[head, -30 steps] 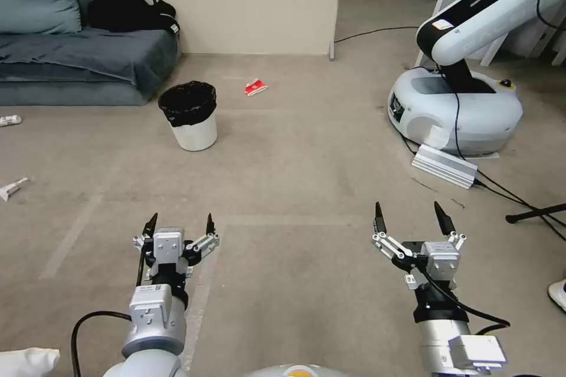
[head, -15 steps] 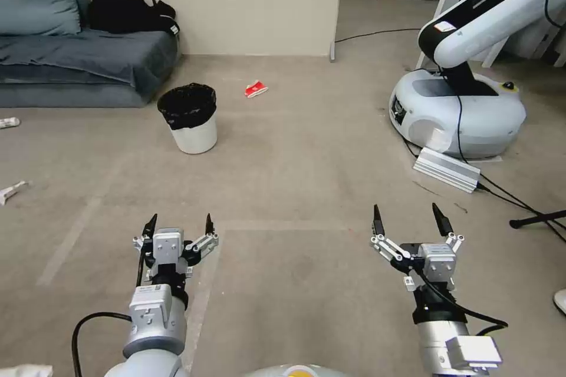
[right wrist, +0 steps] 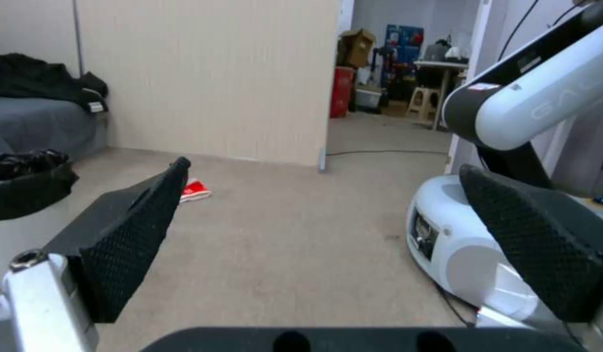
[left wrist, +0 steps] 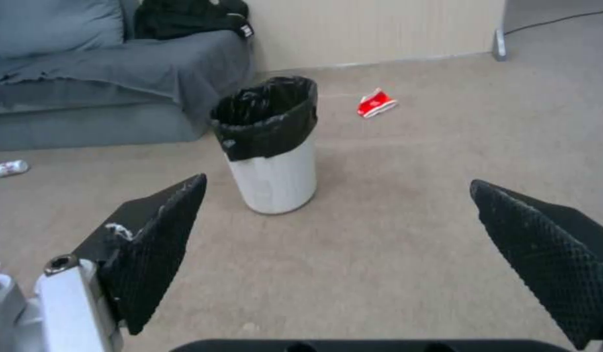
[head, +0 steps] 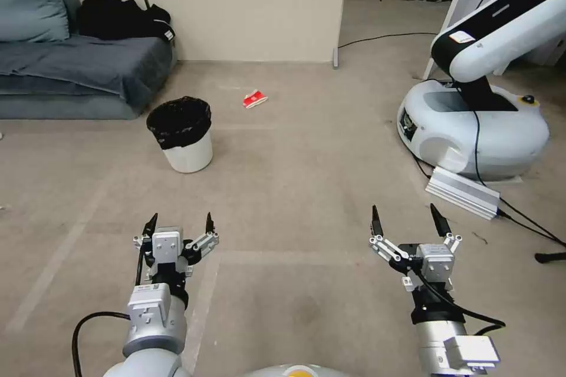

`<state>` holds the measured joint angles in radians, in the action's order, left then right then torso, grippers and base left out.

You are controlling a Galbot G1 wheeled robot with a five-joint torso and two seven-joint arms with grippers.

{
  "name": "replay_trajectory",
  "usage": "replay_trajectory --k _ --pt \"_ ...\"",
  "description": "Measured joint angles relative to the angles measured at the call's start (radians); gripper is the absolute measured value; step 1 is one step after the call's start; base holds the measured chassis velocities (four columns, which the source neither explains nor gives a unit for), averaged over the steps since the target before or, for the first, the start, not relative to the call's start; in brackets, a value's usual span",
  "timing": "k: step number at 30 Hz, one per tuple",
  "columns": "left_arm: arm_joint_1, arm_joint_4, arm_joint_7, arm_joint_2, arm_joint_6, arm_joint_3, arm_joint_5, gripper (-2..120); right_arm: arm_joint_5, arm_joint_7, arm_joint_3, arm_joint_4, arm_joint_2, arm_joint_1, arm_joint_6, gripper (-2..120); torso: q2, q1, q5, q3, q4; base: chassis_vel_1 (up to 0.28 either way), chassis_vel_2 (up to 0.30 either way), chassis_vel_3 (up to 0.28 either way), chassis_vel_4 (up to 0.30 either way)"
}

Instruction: Pick up the trash bin, then pick up the garbage from the floor and place it into the trash bin.

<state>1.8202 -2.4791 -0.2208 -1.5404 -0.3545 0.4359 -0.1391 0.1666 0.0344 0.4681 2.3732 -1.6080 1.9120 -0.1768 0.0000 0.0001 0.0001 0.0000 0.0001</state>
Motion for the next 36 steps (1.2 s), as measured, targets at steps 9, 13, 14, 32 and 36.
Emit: replay_trajectory --k 9,13,14,32,36 --pt "0.001 -0.002 0.000 0.000 -0.003 0.000 0.001 99 -0.011 0.003 0.000 -0.001 0.000 -0.002 0.005 100 0.000 0.000 -0.0001 0.000 -0.0001 -0.189 0.189 0.182 -0.178" --pt "0.003 -0.006 -0.001 0.001 -0.004 0.002 0.002 99 -0.011 0.003 -0.001 -0.002 0.000 -0.003 0.006 100 0.000 0.000 -0.0004 0.000 -0.0001 -0.186 0.186 0.192 -0.189" --pt "0.004 -0.007 -0.001 0.001 -0.004 0.003 0.002 99 -0.011 0.003 -0.001 -0.003 0.000 -0.004 0.006 100 0.000 0.000 -0.0001 0.000 -0.0001 -0.203 0.199 0.185 -0.187" --pt "0.011 -0.021 -0.014 0.010 -0.007 0.011 0.012 99 -0.011 0.001 -0.006 -0.010 0.000 -0.004 0.006 100 0.000 0.000 -0.0003 0.000 0.0000 -0.185 0.186 0.184 -0.180" --pt "0.013 -0.021 -0.018 0.012 -0.007 0.012 0.013 99 -0.012 0.001 -0.006 -0.007 0.000 -0.002 0.005 100 0.000 0.000 -0.0001 0.000 -0.0001 -0.185 0.183 0.183 -0.191"
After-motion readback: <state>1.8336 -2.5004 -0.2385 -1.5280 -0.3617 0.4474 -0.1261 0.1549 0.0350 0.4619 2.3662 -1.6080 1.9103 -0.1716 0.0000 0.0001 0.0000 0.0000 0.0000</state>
